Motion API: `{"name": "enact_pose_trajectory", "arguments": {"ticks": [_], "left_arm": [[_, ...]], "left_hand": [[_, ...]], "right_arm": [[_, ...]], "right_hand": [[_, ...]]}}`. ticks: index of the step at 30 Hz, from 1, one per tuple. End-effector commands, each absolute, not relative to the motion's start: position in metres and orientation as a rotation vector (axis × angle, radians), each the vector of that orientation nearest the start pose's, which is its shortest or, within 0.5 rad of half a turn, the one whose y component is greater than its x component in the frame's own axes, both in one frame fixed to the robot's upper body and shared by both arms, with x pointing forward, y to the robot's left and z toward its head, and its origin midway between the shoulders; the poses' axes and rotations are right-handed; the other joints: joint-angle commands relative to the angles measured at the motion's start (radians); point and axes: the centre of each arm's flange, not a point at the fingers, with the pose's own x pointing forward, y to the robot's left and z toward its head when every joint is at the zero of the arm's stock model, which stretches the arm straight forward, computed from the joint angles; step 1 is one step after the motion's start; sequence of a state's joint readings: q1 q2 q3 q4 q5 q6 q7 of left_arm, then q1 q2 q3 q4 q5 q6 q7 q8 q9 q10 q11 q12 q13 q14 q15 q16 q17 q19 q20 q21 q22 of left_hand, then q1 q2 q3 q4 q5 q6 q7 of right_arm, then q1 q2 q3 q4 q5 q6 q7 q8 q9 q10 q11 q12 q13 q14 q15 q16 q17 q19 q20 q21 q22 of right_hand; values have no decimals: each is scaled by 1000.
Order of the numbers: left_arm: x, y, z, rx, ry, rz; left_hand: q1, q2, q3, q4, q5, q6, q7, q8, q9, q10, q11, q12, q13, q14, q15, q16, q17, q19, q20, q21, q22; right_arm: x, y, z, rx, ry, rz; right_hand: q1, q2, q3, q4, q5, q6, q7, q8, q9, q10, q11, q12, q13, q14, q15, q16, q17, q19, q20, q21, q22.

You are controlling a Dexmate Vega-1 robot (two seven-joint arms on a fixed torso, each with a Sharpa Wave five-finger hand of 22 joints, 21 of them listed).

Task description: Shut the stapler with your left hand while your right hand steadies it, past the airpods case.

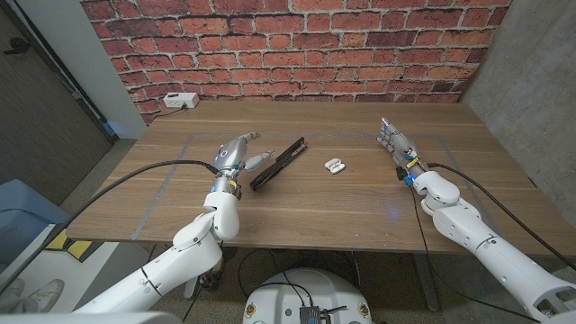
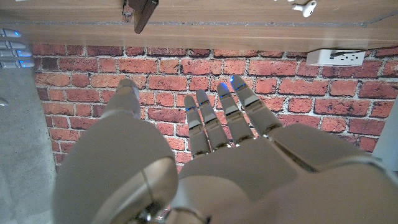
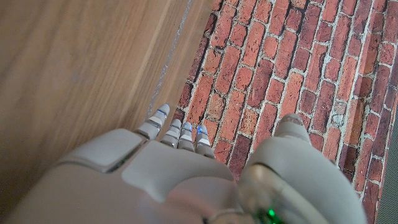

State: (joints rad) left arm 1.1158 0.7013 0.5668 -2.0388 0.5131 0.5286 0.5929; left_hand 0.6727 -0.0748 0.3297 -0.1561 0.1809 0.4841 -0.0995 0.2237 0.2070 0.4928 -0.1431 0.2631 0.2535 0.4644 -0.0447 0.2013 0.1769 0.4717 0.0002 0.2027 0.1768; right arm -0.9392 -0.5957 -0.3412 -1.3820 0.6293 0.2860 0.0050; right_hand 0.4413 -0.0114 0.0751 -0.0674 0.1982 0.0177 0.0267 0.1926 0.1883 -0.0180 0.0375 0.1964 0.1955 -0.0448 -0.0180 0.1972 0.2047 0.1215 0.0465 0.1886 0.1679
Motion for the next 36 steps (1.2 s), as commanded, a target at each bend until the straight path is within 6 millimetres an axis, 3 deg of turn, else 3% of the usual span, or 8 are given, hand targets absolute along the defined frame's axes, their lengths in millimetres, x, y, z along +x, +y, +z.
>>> {"name": "enact_pose_trajectory", "arguments": {"ticks": [1,17,36], "left_arm": [[520,205,-45,1099,-700,425],[520,210,-43,1133,-695,358],[503,213,-48,1214,-702,404]], "left_hand": [[12,-1,0,-5,1,3,-8,3,4,4,-4,7,5,4,-132,-3,1,8,-5,2,3],[25,-10,-8,-4,4,-1,-8,-1,5,-4,-15,2,8,1,-135,-6,1,6,-25,-1,3],[10,-33,-34,9,8,-4,-6,-4,6,-5,-10,-1,12,-3,-135,-7,2,1,-16,-3,2]], "right_arm": [[634,-319,-51,-39,-560,170],[634,-321,-54,-35,-554,163],[634,-319,-56,-32,-551,167]], "right_hand": [[2,10,2,-4,-1,-3,-4,1,3,0,-4,1,1,-3,0,9,-1,0,-3,0,3],[2,13,1,-5,-1,-5,-5,2,3,-2,-8,1,1,-4,-1,9,-1,-3,-3,0,3],[1,14,0,-8,-2,-5,-5,2,3,-2,-5,1,1,-4,-2,10,-1,-3,-3,0,3]]}}
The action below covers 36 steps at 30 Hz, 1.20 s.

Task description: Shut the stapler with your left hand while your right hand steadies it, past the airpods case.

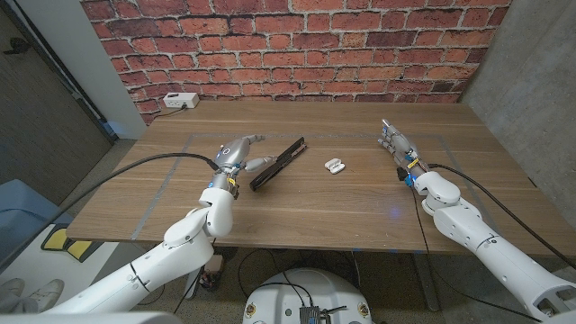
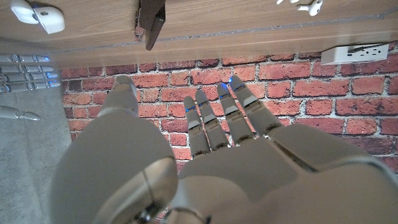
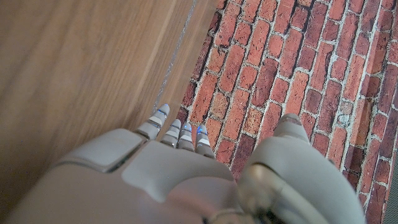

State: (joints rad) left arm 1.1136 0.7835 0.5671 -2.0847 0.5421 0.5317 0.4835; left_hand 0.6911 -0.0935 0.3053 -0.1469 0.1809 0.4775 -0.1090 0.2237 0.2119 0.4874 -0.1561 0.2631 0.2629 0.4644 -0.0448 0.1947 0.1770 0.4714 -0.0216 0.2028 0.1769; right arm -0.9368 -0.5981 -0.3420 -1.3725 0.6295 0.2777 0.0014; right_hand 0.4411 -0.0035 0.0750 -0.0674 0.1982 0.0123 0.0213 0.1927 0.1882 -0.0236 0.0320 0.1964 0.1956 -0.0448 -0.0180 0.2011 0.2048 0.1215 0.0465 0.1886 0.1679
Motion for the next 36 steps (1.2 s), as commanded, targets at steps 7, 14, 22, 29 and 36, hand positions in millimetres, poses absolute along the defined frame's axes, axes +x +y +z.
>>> {"name": "enact_pose_trajectory", "arguments": {"ticks": [7,14,22,29,36], "left_arm": [[499,214,-49,1255,-703,443],[499,214,-51,1294,-677,446],[499,212,-52,1319,-670,458],[500,210,-49,1342,-668,437],[502,212,-51,1347,-656,412]], "left_hand": [[-7,-18,-15,1,11,13,-1,0,2,8,-3,1,3,2,-138,1,2,3,7,-3,2],[0,-15,-15,0,13,17,0,0,2,12,-2,2,5,4,-137,1,2,5,7,-2,2],[5,-18,-20,0,17,13,-2,-2,3,8,-6,0,6,2,-140,0,1,3,7,-3,2],[9,-19,-23,1,19,6,-8,-5,4,5,-12,-2,8,-6,-141,-4,1,0,3,-4,2],[17,-14,-26,2,22,-9,-8,-11,4,-5,-18,-7,10,-14,-144,-5,1,-4,-6,-6,2]], "right_arm": [[634,-318,-56,-33,-551,169],[634,-317,-57,-28,-545,168],[635,-317,-57,-26,-544,168],[634,-317,-57,-27,-546,166],[634,-318,-58,-29,-543,164]], "right_hand": [[1,7,0,-9,-2,0,1,3,3,3,2,1,1,-3,-1,6,-1,-2,-3,0,3],[1,7,-1,-10,-2,0,0,3,3,3,-1,2,1,-4,-2,6,-2,-3,-3,0,3],[1,8,-1,-11,-2,0,-1,3,3,4,0,2,1,-4,-2,6,-2,-3,-3,0,3],[0,9,-2,-12,-2,0,0,3,3,4,0,2,1,-4,-2,6,-2,-3,-2,0,3],[1,10,-2,-12,-2,0,-1,3,3,4,1,2,1,-4,-3,7,-2,-4,-3,0,3]]}}
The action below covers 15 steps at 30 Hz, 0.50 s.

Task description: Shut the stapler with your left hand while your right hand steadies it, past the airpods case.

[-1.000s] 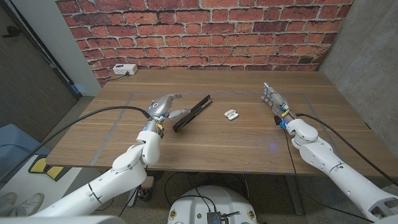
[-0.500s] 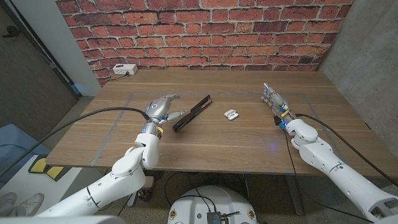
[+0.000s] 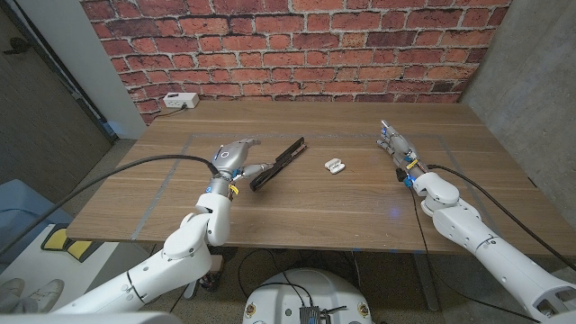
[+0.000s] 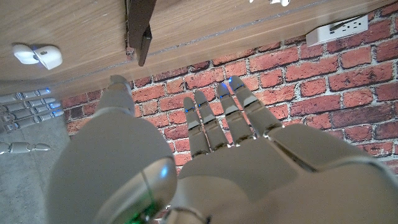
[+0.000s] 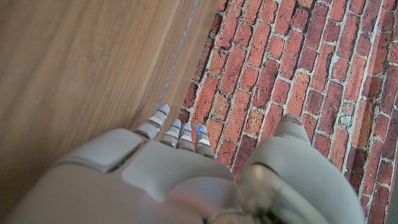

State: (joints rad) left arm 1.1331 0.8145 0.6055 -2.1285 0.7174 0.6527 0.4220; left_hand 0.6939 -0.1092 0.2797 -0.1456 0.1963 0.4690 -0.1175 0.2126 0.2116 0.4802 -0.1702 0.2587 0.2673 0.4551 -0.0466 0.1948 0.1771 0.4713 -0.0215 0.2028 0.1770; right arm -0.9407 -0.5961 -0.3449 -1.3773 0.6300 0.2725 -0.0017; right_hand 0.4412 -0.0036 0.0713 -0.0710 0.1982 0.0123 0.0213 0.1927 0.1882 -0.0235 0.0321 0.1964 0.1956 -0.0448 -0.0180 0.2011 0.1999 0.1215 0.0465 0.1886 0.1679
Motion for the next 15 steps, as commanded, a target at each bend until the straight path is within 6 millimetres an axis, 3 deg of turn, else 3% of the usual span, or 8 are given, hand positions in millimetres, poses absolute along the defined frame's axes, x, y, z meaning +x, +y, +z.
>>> {"name": "enact_pose_trajectory", "arguments": {"ticks": [1,15], "left_arm": [[503,212,-51,1348,-656,407],[510,208,-60,1385,-624,382]], "left_hand": [[15,2,-1,1,7,0,0,0,5,1,-5,-3,6,-5,-142,-6,1,-4,-7,-6,2],[21,7,-5,4,8,0,0,1,5,0,-4,-4,8,-11,-141,-5,2,-9,-11,-7,2]], "right_arm": [[634,-318,-58,-27,-542,164],[636,-316,-58,-18,-541,177]], "right_hand": [[1,10,2,-9,-2,0,-1,3,3,3,2,2,1,-4,-3,7,3,-4,-3,0,3],[1,12,2,-10,-2,1,0,4,3,4,0,3,0,-5,-2,6,3,-4,-3,0,3]]}}
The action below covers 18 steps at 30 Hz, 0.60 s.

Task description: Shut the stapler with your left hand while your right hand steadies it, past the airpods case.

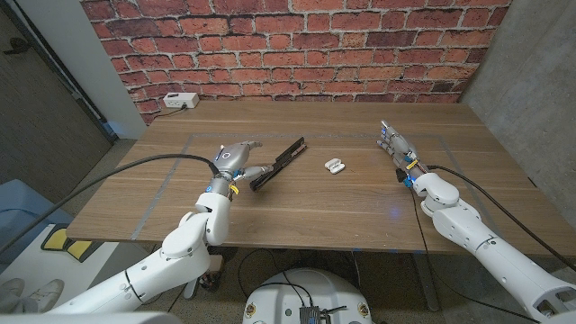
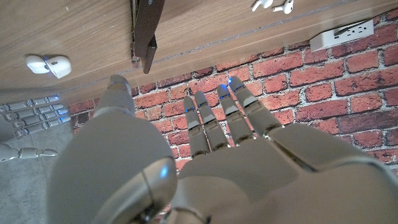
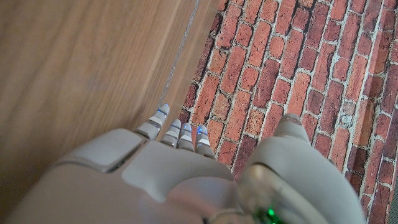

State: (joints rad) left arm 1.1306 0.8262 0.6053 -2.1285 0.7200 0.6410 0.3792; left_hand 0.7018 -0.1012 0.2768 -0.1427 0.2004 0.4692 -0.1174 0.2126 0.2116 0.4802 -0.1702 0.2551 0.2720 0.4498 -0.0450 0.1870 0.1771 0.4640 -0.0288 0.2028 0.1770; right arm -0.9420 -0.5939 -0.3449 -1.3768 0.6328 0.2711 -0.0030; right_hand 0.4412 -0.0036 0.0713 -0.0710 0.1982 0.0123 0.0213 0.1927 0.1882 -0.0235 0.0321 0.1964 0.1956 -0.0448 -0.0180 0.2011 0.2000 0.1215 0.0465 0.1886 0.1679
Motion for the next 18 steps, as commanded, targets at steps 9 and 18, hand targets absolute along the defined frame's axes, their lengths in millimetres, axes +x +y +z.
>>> {"name": "enact_pose_trajectory", "arguments": {"ticks": [9,18], "left_arm": [[510,205,-64,1426,-622,417],[509,202,-66,1476,-620,430]], "left_hand": [[13,6,-9,7,4,17,-2,7,6,18,-8,6,7,11,-148,10,3,7,0,-3,2],[14,14,-11,10,3,20,-6,8,7,20,-8,6,9,6,-149,8,3,4,3,-4,2]], "right_arm": [[636,-316,-59,-16,-533,175],[635,-315,-59,-20,-537,177]], "right_hand": [[2,15,3,-11,-2,0,0,4,3,3,1,2,0,-6,-2,6,3,-4,-3,0,3],[5,18,4,-13,-2,0,0,4,3,2,1,2,0,-7,-3,6,3,-5,-3,0,3]]}}
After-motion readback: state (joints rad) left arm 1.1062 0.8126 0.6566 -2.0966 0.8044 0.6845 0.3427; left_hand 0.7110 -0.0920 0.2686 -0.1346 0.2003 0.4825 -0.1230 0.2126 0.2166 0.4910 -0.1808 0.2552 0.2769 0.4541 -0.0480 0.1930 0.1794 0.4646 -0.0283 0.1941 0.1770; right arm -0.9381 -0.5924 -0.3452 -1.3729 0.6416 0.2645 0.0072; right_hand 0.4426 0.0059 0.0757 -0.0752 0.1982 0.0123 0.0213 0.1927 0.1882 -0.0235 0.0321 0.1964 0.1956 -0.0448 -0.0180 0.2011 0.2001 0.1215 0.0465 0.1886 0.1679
